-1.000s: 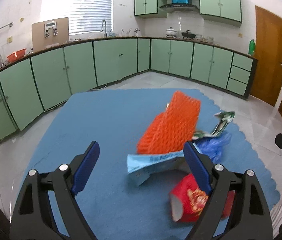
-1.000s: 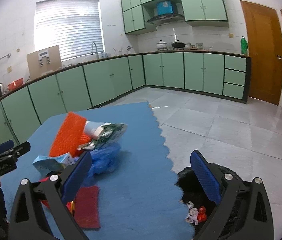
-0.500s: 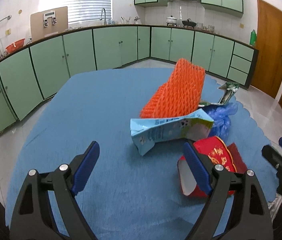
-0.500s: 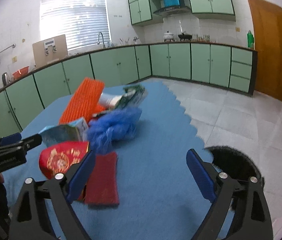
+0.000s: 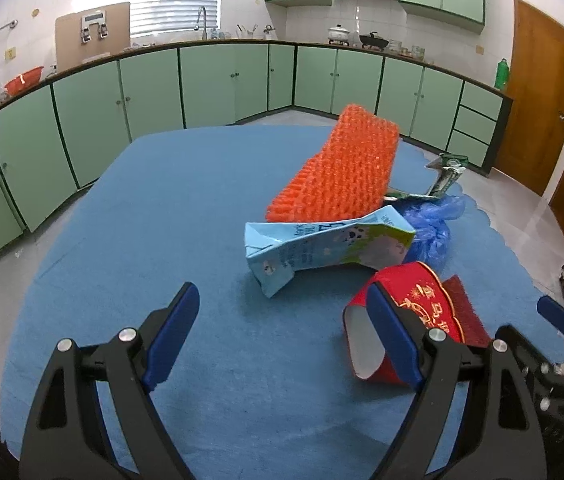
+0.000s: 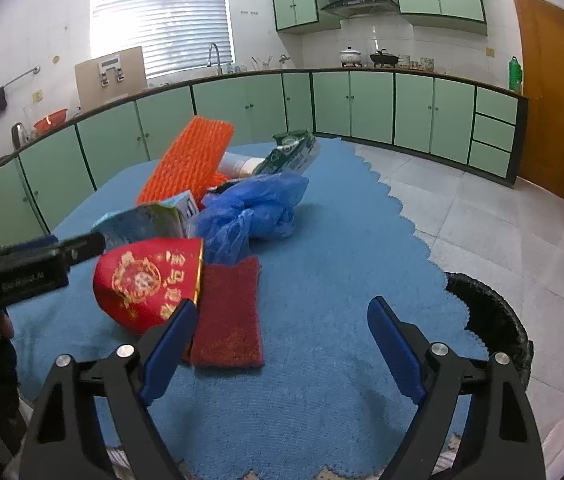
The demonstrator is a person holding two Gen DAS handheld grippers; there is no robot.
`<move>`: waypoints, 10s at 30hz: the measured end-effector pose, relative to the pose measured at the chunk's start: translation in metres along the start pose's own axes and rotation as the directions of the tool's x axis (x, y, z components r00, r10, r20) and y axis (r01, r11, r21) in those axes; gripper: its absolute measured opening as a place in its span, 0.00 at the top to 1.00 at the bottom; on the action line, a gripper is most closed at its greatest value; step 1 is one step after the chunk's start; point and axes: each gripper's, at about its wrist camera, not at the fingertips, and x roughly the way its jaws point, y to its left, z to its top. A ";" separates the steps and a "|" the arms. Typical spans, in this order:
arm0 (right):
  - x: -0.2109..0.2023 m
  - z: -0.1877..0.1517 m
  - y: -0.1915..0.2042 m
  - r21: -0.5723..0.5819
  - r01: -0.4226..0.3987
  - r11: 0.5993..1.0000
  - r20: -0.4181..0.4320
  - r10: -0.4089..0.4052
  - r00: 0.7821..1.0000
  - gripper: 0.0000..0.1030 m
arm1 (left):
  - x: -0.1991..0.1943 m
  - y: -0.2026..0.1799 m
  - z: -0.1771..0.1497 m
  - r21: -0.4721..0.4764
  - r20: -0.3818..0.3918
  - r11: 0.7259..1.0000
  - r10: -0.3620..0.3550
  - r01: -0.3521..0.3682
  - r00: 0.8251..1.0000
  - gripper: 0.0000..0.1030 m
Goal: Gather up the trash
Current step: 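Grasp the red paper cup with the left gripper while the right grasps the red scouring pad, then carry red cup and scouring pad over the black bin and open both grippers, then move both tools back to the trash pile on the mat, then grasp the orange mesh net with the left gripper while the right grasps the green wrapper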
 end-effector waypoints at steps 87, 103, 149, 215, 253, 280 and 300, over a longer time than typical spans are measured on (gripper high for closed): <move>0.001 0.027 0.000 -0.029 -0.096 0.995 -0.035 0.094 0.995 0.60 | -0.017 -0.007 -0.004 -0.110 -0.025 0.975 -0.198 0.194 0.980 0.82; -0.029 0.055 -0.054 0.024 0.001 1.000 0.060 -0.002 0.998 0.60 | -0.025 -0.067 0.028 0.004 0.038 0.953 -0.301 0.302 0.953 0.82; 0.027 0.020 -0.295 0.230 0.310 0.923 -0.096 -0.295 0.951 0.59 | 0.146 -0.354 0.047 0.268 -0.216 0.809 -0.478 0.523 0.851 0.79; 0.072 0.104 0.008 0.043 0.094 0.995 0.038 -0.096 0.995 0.06 | 0.016 0.028 0.085 -0.039 0.178 0.999 0.030 -0.024 0.984 0.16; 0.105 0.113 -0.001 0.072 0.003 0.997 -0.048 0.000 0.999 0.80 | 0.094 -0.006 0.084 0.008 -0.012 0.990 -0.140 0.140 0.990 0.38; 0.093 0.120 -0.007 0.071 -0.022 0.997 -0.008 0.023 1.000 0.80 | 0.103 -0.015 0.084 -0.019 -0.057 0.982 -0.187 0.187 0.981 0.47; 0.068 0.133 -0.008 0.062 -0.074 0.995 0.067 0.070 0.995 0.82 | 0.065 -0.013 0.106 -0.037 0.074 0.980 -0.192 0.195 0.979 0.91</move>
